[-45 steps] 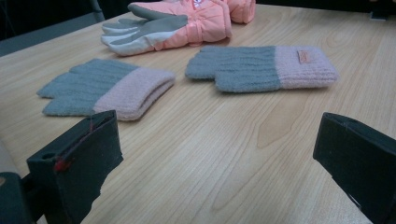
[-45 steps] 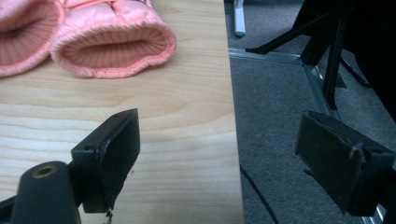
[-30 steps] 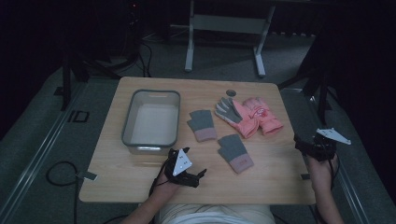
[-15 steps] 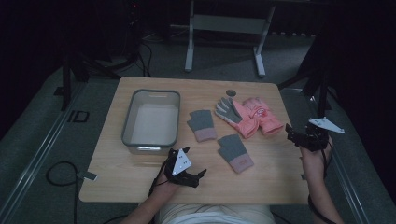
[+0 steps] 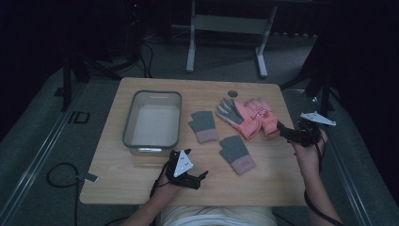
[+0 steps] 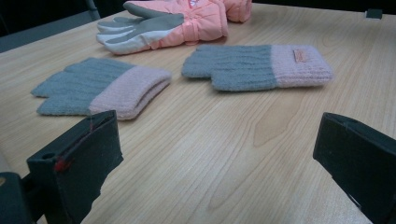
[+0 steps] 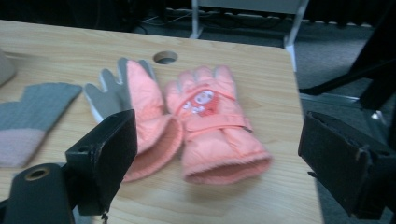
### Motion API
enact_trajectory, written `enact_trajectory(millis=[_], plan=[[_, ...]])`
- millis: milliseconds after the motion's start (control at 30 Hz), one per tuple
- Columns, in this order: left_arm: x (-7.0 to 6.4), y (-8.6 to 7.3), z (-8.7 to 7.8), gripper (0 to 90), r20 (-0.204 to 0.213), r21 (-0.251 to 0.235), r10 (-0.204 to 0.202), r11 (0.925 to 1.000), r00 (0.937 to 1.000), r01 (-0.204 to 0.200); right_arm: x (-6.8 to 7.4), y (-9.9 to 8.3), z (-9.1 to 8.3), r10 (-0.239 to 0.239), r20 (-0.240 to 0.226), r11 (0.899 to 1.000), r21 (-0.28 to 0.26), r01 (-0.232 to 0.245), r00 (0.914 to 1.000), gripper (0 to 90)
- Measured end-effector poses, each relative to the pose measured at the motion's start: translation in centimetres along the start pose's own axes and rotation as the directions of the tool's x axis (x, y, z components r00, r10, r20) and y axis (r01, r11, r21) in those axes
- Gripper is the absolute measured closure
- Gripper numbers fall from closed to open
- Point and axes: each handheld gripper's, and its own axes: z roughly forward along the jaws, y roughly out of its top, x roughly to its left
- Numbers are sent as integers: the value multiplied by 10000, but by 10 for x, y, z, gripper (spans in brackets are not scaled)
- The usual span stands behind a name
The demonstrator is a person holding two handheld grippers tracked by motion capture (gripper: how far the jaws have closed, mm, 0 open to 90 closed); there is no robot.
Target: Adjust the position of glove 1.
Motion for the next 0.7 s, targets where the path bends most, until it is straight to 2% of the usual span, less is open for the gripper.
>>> enact_trajectory(millis=[133, 233, 333, 533, 633, 700], plan=[[0, 0, 0, 4, 10, 6, -9, 10000, 10000, 9, 7, 3, 6, 44, -231, 10000, 22, -43, 9997, 135], [0, 0, 0, 4, 7, 9, 18, 10000, 10000, -18, 12, 5, 12, 142, -435, 9992, 378, -126, 9990, 135], [0, 0, 0, 4, 20, 5, -22, 10000, 10000, 22, 20, 7, 18, -96, -620, 9990, 421, 122, 9980, 127], [0, 0, 0, 4, 43, -16, -6, 10000, 10000, 6, 36, 8, 30, -236, -994, 9982, 526, 289, 9948, 134], [1, 0, 0, 4, 61, -18, -22, 10000, 10000, 22, 45, 9, 36, -460, -1299, 9972, 523, 532, 9905, 142], [1, 0, 0, 4, 61, -14, -20, 10000, 10000, 20, 48, 10, 37, -513, -1345, 9971, 482, 582, 9896, 148]])
